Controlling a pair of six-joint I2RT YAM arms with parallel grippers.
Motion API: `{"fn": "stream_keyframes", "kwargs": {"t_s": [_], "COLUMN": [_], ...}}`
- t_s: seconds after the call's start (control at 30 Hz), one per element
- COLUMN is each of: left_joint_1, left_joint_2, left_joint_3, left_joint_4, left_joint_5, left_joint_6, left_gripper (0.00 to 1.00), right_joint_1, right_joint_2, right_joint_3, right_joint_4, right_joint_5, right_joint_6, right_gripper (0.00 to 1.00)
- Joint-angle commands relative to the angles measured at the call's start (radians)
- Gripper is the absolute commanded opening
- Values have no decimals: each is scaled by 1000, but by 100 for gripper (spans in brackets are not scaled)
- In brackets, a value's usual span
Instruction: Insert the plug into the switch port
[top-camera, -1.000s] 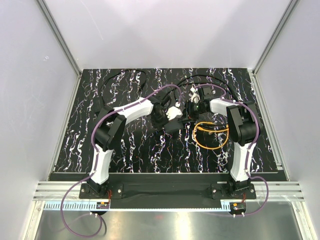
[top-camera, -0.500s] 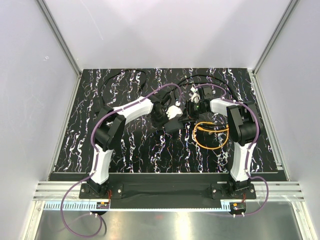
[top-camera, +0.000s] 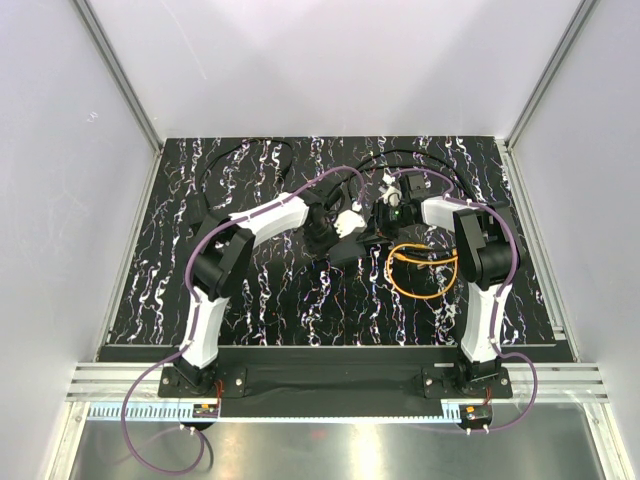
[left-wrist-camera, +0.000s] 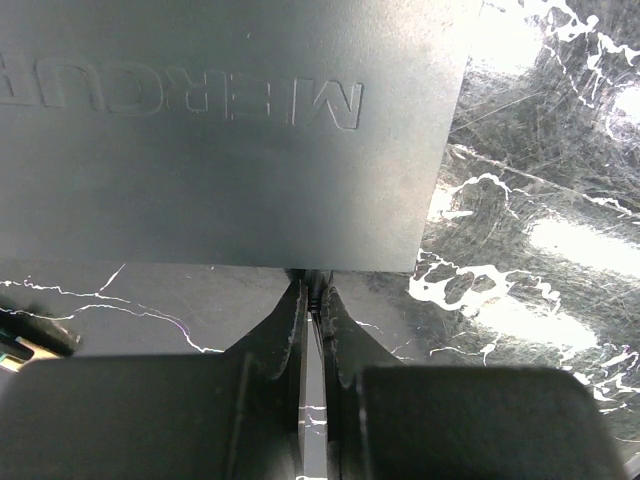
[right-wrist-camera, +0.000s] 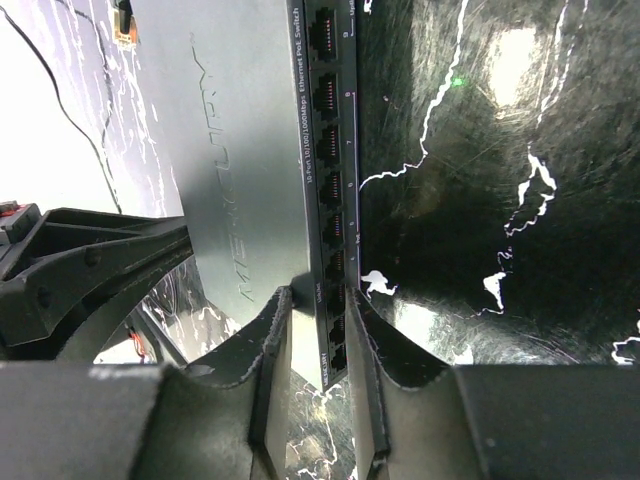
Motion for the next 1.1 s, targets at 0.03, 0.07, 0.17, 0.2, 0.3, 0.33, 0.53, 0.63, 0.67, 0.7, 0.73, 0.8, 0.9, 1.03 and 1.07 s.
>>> {"fn": "stream_keyframes", "kwargs": {"t_s": [0.03, 0.07, 0.17, 0.2, 0.3, 0.33, 0.53, 0.63, 0.67, 0.7, 0.73, 0.8, 0.9, 1.03, 1.07], "left_joint_1": [-9, -9, -11, -12, -14, -15, -20, -21, -21, -23, -24, -23, -27, -30, -30], "left_joint_2": [1, -2, -16, -21, -30, -30, -15, -4, -2, -1, -2, -2, -1, 2, -1], "left_joint_3": [49, 52, 47, 47, 41, 38, 53, 81, 85, 96, 99, 105, 108, 104, 92], "left_joint_4": [110, 112, 122, 132, 151, 161, 210, 211, 211, 214, 216, 219, 225, 227, 227], "left_joint_5": [36, 39, 68, 80, 125, 130, 157, 165, 163, 169, 171, 188, 199, 202, 203], "left_joint_6": [-6, -7, -20, -24, -33, -36, -64, -70, -72, -75, -78, -81, -81, -81, -81], "left_gripper": [0, 0, 0, 0, 0, 0, 0, 0, 0, 0, 0, 0, 0, 0, 0], "right_joint_1": [19, 19, 19, 19, 20, 20, 33, 49, 59, 65, 75, 86, 105, 120, 122], "right_joint_2": [18, 17, 15, 15, 11, 12, 17, 12, 9, 5, 2, 0, 5, 6, 9], "right_joint_3": [8, 7, 0, -3, -10, -13, -39, -46, -47, -50, -50, -53, -56, -58, -56], "right_joint_4": [38, 39, 47, 54, 80, 87, 104, 107, 102, 102, 105, 111, 125, 139, 137], "right_joint_5": [-56, -53, -61, -76, -99, -107, -127, -131, -127, -127, -127, -128, -144, -157, -159], "right_joint_6": [18, 17, 20, 26, 47, 59, 66, 57, 53, 53, 55, 63, 79, 102, 102], "right_gripper": [30, 29, 27, 26, 23, 23, 22, 22, 21, 21, 22, 21, 21, 21, 22]}}
